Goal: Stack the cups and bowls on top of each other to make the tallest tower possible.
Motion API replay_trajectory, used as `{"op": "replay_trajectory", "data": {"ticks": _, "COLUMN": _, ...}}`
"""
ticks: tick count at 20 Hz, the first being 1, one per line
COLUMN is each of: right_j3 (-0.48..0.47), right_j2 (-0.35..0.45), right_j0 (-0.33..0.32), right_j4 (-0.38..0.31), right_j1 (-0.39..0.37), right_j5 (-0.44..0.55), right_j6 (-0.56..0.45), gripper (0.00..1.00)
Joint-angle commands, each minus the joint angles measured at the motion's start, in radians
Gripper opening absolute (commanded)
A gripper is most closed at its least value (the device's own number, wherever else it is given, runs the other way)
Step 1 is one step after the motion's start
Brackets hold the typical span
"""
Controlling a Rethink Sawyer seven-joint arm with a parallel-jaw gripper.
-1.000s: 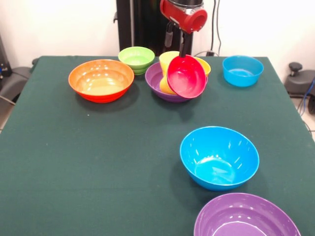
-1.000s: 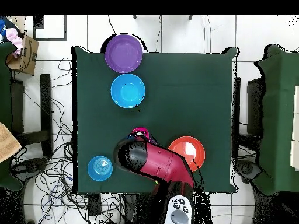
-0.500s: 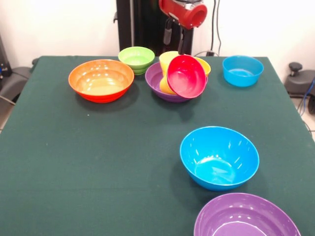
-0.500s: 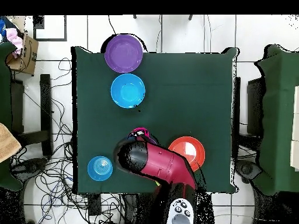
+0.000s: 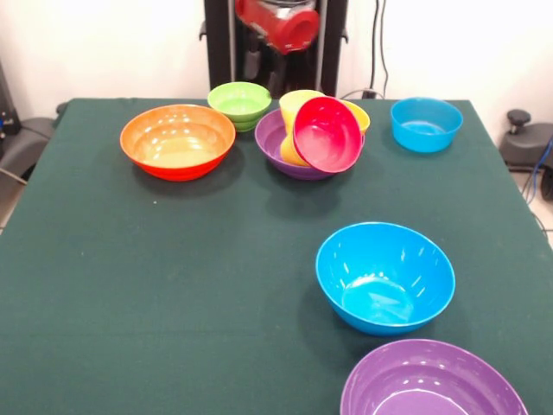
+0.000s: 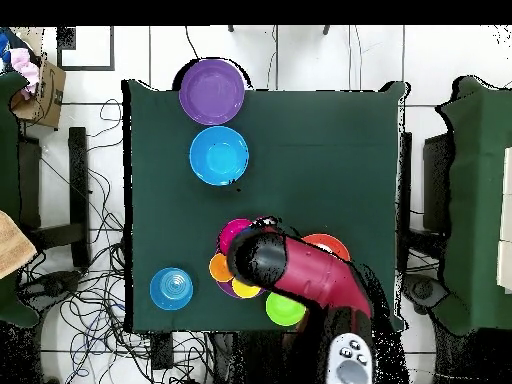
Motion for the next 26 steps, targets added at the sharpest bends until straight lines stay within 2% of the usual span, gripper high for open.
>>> {"op": "replay_trajectory", "data": {"ticks": 1, "right_j3": -0.183, "right_j2": 0.134, "right_j0": -0.112, "right_j4": -0.142, "right_j1": 0.105, "right_j5": 0.152, "right_j6": -0.229, "gripper": 1.0}}
{"op": "replay_trajectory", "data": {"ticks": 8, "right_j3": -0.313, "right_j2": 0.213, "right_j0": -0.208, "right_j4": -0.264, "right_j1": 0.197, "right_j5": 0.147, "right_j6": -0.292, "gripper": 1.0}}
{"op": "replay_trajectory", "data": {"ticks": 12, "right_j3": -0.357, "right_j2": 0.241, "right_j0": -0.232, "right_j4": -0.323, "right_j1": 0.233, "right_j5": 0.137, "right_j6": -0.293, "gripper": 1.0}}
{"op": "replay_trajectory", "data": {"ticks": 21, "right_j3": -0.356, "right_j2": 0.298, "right_j0": -0.266, "right_j4": -0.392, "right_j1": 0.318, "right_j5": 0.047, "right_j6": -0.209, "gripper": 1.0}}
{"op": "replay_trajectory", "data": {"ticks": 26, "right_j3": -0.361, "right_j2": 0.295, "right_j0": -0.257, "right_j4": -0.422, "right_j1": 0.36, "right_j5": -0.014, "right_j6": -0.147, "gripper": 1.0}}
